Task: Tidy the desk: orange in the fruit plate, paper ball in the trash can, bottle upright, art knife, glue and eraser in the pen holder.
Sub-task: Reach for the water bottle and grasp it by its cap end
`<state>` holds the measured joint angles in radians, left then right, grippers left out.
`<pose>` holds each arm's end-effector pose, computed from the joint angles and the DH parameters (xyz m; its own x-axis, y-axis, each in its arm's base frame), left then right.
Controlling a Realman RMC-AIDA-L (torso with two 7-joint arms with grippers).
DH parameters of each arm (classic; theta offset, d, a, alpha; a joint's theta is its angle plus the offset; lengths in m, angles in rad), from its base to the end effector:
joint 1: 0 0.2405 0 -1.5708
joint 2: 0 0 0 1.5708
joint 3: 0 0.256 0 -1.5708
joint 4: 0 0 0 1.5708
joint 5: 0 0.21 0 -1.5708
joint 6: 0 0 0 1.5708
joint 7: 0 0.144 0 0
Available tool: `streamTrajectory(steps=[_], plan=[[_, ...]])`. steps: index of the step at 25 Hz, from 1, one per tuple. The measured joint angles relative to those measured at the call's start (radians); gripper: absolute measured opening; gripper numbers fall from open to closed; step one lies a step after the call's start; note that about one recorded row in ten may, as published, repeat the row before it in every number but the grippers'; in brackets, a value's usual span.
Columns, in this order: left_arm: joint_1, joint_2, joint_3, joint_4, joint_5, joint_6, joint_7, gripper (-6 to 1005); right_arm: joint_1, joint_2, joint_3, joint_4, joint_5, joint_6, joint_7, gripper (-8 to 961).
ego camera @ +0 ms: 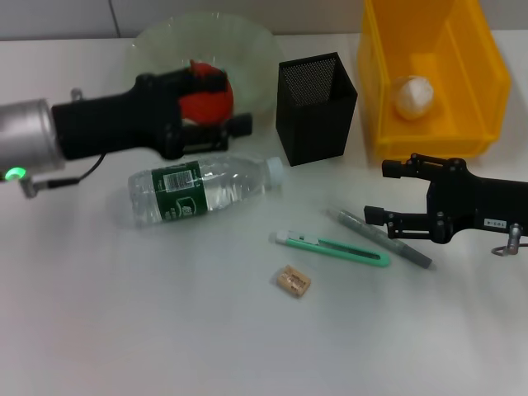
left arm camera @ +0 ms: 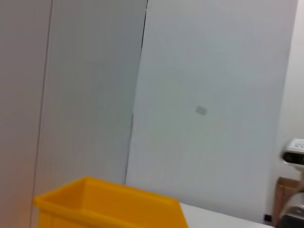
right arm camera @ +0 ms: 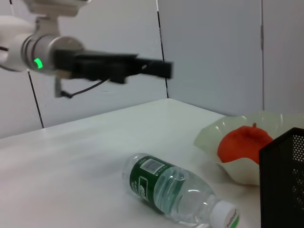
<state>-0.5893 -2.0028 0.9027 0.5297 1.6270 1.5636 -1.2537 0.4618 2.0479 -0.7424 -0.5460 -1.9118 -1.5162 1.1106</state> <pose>-0.2231 0.3504 0.0089 0.7452 0.1674 0.6455 0.3282 -0.9347 -0.1364 0.2895 0.3100 -0.0083 0.8414 -0.2125 -0.4969 -0.3678 -0.8988 -0.2384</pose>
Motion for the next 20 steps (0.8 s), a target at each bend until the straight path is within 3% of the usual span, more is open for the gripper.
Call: streamTrajectory(steps=[9, 20], plan=[[-0.070, -0.027, 0.006, -0.003, 0.006, -0.105, 0.002, 812, 0.001, 0.000, 0.000, -0.003, 0.000, -0.001, 0.005, 814], [-0.079, -0.021, 0.010, 0.012, 0.027, -0.117, -0.052, 811, 0.009, -0.001, 0.000, -0.005, -0.006, 0.004, 0.011, 814]])
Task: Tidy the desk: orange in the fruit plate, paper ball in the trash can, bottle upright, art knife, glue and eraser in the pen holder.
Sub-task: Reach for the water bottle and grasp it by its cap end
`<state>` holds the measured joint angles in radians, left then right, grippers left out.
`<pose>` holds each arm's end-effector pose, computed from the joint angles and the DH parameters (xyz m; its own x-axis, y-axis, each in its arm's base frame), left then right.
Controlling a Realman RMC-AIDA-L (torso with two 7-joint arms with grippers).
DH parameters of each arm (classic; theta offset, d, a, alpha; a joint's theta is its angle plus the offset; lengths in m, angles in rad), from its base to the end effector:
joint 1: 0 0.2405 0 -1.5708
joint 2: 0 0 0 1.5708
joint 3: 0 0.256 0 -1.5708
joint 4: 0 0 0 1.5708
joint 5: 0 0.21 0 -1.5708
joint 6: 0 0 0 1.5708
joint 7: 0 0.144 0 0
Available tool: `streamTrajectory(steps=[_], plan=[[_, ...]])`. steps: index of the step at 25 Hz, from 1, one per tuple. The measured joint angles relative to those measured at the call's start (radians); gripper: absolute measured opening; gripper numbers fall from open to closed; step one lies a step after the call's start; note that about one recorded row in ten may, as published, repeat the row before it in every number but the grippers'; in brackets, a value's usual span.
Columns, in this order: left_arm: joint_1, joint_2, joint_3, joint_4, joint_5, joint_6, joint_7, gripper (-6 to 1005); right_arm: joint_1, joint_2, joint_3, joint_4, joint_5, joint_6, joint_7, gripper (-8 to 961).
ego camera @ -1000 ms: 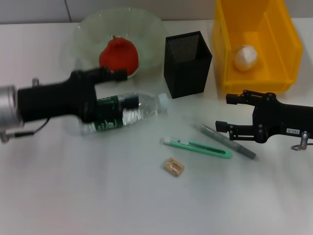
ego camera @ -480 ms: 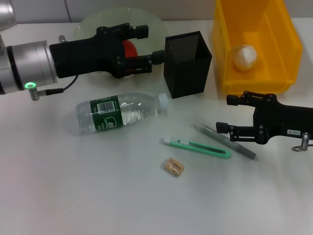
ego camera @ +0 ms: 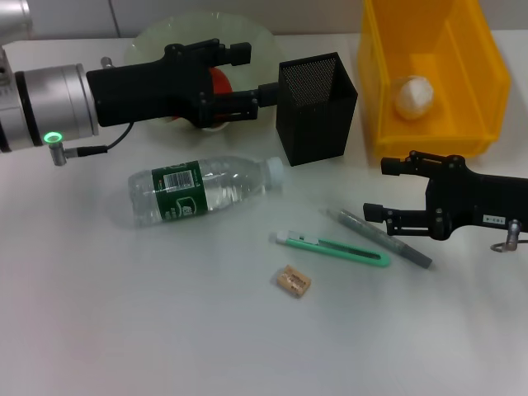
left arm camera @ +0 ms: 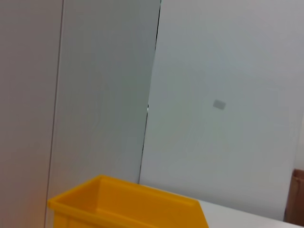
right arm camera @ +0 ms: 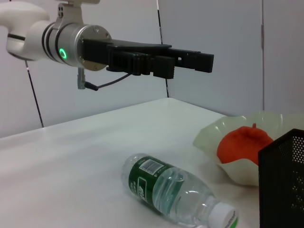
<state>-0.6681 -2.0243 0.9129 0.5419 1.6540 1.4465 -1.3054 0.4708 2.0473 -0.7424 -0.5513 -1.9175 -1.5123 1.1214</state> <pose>-0.2000 0.3769 -0.0021 0.7720 0.1713 0.6121 0.3403 -0.9248 -0.1704 0.2874 0.3133 -0.0076 0.8445 -0.2125 -0.4916 -0.3652 -0.8999 -0.2385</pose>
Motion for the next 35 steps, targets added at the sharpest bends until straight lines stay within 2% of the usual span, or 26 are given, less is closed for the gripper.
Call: streamTrajectory(steps=[6, 7, 8, 10, 11, 14, 17, 23, 29, 35], plan=[[-0.024, -0.003, 0.001, 0.120, 0.151, 0.000, -0.158, 811, 0.000, 0.000, 0.000, 0.002, -0.001, 0.000, 0.000, 814], [-0.044, -0.008, 0.001, 0.168, 0.232, 0.000, -0.237, 811, -0.001, 0.000, 0.000, 0.002, -0.002, 0.000, 0.000, 814], [-0.044, -0.008, 0.001, 0.168, 0.232, 0.000, -0.237, 811, -0.002, 0.001, 0.000, 0.001, -0.002, 0.000, 0.000, 814], [-0.088, -0.014, 0.001, 0.209, 0.356, 0.004, -0.334, 811, -0.004, 0.001, 0.000, 0.001, -0.002, 0.000, 0.000, 814], [-0.088, -0.014, 0.001, 0.209, 0.356, 0.004, -0.334, 811, -0.005, 0.001, 0.000, 0.001, -0.002, 0.000, 0.000, 814], [-0.181, -0.040, 0.009, 0.241, 0.590, -0.010, -0.465, 811, -0.007, 0.001, 0.000, 0.002, -0.002, 0.001, 0.000, 814], [-0.221, -0.044, 0.053, 0.241, 0.665, -0.027, -0.524, 811, -0.007, 0.001, 0.000, 0.004, -0.002, 0.001, 0.000, 814], [-0.275, -0.046, 0.205, 0.252, 0.740, -0.081, -0.646, 811, -0.008, 0.001, 0.000, 0.005, -0.002, 0.001, 0.001, 814], [-0.323, -0.050, 0.307, 0.243, 0.818, -0.119, -0.728, 811, -0.008, 0.001, 0.000, 0.005, -0.001, 0.001, 0.001, 814], [-0.333, -0.051, 0.331, 0.240, 0.828, -0.134, -0.745, 812, -0.008, 0.002, 0.000, 0.007, -0.001, 0.002, 0.002, 814]])
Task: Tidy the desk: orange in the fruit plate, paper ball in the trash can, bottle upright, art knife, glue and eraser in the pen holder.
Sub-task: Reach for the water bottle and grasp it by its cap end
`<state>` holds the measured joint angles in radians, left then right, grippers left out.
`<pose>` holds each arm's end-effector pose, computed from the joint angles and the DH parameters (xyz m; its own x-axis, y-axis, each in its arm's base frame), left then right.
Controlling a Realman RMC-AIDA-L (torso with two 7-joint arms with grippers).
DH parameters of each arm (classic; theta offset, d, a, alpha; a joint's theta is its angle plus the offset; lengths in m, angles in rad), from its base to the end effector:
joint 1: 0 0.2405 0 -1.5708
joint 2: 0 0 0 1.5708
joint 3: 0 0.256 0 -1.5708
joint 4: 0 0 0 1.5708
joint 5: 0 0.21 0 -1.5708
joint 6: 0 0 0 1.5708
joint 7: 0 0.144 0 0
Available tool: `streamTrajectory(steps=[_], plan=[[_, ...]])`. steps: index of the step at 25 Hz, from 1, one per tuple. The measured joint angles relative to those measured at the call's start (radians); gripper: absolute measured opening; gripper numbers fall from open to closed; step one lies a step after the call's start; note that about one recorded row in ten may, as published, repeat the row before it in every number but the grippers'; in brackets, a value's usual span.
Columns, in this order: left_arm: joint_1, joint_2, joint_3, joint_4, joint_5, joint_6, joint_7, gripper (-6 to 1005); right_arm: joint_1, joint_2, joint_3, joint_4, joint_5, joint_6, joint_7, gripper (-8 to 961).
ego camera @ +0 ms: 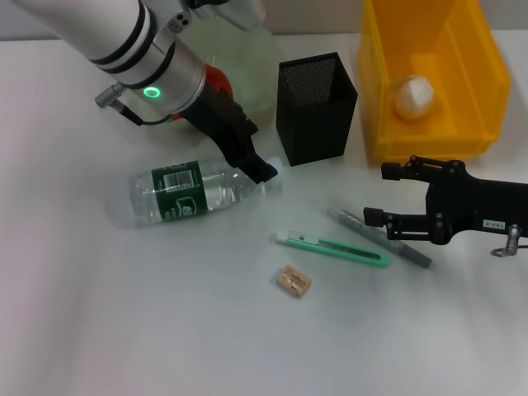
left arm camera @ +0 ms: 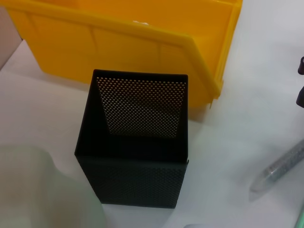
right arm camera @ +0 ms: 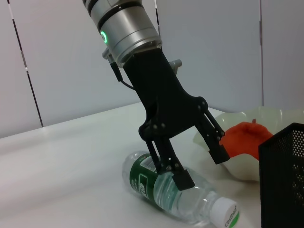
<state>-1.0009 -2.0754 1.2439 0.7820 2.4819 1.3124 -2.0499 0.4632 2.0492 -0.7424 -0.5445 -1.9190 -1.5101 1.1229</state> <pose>-0.1277 0.4183 -0.0492 0.9347 0.2603 -0.2420 0.2031 -0.9500 -0.2370 0.2901 0.3101 -0.0096 0.8397 -0.2269 -0.4933 -0.3787 -0.8959 -0.2324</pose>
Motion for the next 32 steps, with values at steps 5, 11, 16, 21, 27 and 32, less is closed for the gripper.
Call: streamTrajectory(steps=[5, 11, 16, 21, 27, 32], plan=[[-0.001, -0.001, 0.002, -0.004, 0.001, -0.003, 0.004, 812, 0.000, 0.000, 0.000, 0.000, 0.000, 0.001, 0.000, 814], [-0.002, -0.003, 0.020, -0.029, 0.000, -0.033, 0.010, 812, 0.001, 0.000, 0.000, 0.000, 0.000, 0.001, 0.002, 815], [-0.004, -0.004, 0.103, -0.097, -0.013, -0.125, 0.011, 812, 0.007, 0.002, 0.000, 0.000, 0.000, 0.001, 0.003, 815], [-0.006, -0.005, 0.132, -0.173, -0.053, -0.204, 0.042, 812, 0.010, 0.004, 0.000, 0.000, 0.000, 0.001, 0.003, 814], [-0.007, -0.005, 0.142, -0.192, -0.061, -0.220, 0.054, 812, 0.017, 0.008, 0.000, 0.000, -0.002, 0.001, 0.006, 815], [-0.005, -0.005, 0.144, -0.194, -0.061, -0.222, 0.060, 812, 0.023, 0.012, 0.000, 0.000, -0.013, 0.002, 0.010, 815]])
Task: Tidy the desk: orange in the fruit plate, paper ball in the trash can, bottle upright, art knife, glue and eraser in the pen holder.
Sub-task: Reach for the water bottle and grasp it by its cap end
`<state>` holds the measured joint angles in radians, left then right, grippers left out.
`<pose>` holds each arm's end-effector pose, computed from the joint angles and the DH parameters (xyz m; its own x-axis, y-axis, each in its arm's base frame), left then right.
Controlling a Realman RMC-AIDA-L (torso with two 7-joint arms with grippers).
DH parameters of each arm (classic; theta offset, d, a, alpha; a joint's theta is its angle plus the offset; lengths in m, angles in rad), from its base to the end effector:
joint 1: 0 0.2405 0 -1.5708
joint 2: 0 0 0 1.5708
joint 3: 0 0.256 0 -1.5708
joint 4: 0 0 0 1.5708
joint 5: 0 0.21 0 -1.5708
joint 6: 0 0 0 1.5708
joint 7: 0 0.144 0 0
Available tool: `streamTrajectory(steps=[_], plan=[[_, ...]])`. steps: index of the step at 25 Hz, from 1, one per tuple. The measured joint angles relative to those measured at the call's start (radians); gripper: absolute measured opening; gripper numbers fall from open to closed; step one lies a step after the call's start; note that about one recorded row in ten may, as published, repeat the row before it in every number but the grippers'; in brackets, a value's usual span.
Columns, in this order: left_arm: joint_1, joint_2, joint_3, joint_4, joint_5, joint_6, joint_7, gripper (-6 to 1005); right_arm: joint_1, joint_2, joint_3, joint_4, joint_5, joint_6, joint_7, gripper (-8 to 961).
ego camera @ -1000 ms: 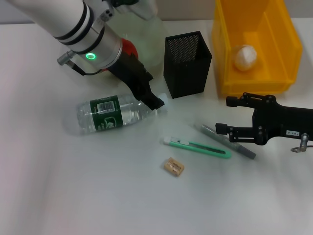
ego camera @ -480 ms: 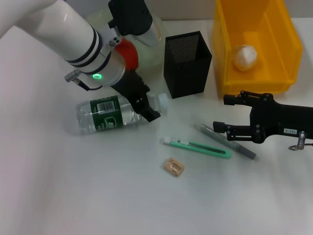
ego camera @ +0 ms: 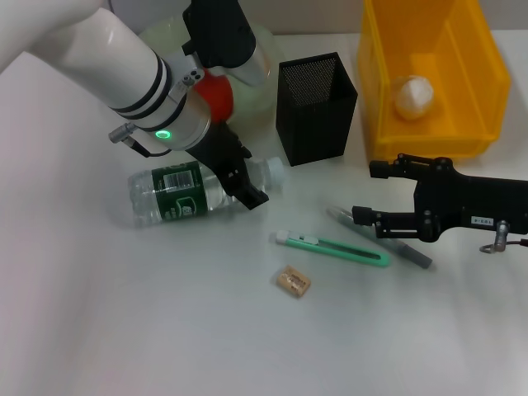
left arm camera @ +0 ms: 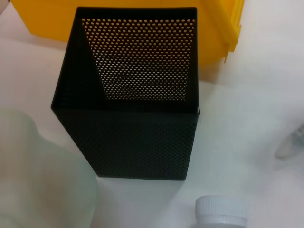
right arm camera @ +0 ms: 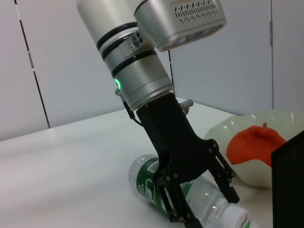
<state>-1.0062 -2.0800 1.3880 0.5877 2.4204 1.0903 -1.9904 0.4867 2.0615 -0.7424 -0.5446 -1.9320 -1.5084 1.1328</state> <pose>-0.1598 0.4161 -0.0831 0.9248 0.2373 -0.2974 0.1592 -0.9513 -0.2640 0.2813 0.3145 -0.0155 0.8412 -0.2227 -0.4928 -0.3660 -0.9053 -0.2155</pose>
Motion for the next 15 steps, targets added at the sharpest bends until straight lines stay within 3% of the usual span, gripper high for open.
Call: streamTrajectory(steps=[15], plan=[[0.000, 0.000, 0.015, 0.000, 0.000, 0.000, 0.002, 750, 0.000, 0.000, 0.000, 0.000, -0.002, 0.002, 0.002, 814]])
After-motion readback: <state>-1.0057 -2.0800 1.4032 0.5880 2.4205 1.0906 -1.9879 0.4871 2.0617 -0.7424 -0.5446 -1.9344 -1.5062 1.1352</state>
